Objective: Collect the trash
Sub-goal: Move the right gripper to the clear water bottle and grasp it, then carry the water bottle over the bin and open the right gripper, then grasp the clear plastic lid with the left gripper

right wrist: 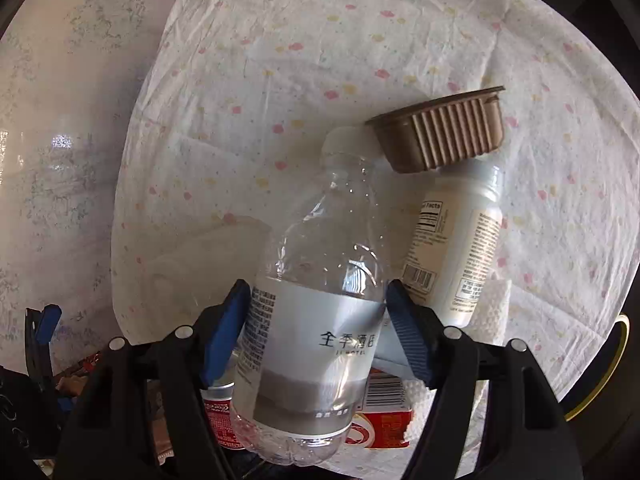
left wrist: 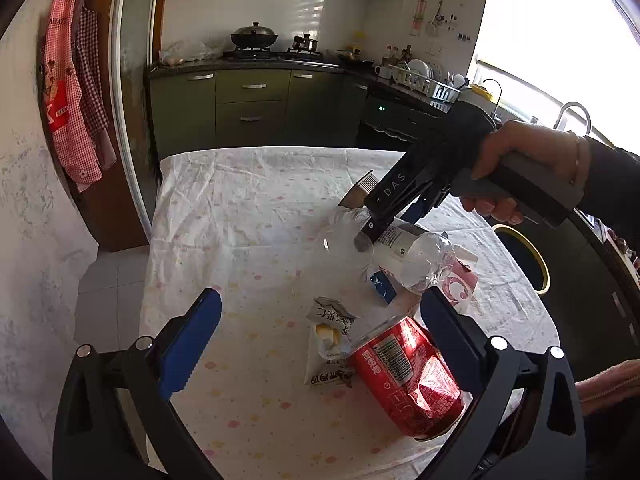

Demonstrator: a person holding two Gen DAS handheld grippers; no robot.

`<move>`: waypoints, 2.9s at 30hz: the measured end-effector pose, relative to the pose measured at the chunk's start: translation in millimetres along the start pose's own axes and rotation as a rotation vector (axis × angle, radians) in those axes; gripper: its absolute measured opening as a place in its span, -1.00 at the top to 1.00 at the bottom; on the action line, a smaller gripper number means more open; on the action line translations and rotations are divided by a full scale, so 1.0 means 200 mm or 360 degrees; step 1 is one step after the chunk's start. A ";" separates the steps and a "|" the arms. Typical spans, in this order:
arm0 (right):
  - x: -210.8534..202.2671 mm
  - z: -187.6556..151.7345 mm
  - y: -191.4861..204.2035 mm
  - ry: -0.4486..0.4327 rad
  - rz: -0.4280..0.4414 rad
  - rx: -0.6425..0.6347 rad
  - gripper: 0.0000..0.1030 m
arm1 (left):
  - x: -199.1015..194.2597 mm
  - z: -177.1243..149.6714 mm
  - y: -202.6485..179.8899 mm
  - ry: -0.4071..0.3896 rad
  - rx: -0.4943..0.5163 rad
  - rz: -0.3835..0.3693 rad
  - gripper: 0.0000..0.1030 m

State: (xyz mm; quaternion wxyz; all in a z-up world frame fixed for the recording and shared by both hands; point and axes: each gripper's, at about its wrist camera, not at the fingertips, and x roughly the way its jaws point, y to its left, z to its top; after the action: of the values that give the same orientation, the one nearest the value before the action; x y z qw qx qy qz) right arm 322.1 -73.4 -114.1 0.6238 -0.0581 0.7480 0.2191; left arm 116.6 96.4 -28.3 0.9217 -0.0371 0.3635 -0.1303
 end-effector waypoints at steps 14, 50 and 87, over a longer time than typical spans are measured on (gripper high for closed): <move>-0.09 -0.11 -0.02 -0.0077 0.0034 -0.0093 -0.25 | -0.01 0.02 -0.07 -0.0007 0.0034 -0.0002 -0.91; -0.17 -1.28 -2.07 -0.0474 0.0141 0.1064 -0.26 | 0.20 0.16 -0.58 0.0088 0.0298 -0.0127 -0.91; -0.18 -1.50 -1.28 -0.0831 0.0215 0.0564 -0.41 | 0.44 0.14 -0.16 0.0268 0.0065 0.0124 -0.91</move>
State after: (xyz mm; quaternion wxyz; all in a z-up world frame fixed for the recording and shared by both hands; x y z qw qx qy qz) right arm 149.8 -430.8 -107.1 0.7790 0.1593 0.5914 0.1340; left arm 191.2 42.1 -60.4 0.8928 0.0070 0.4382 -0.1044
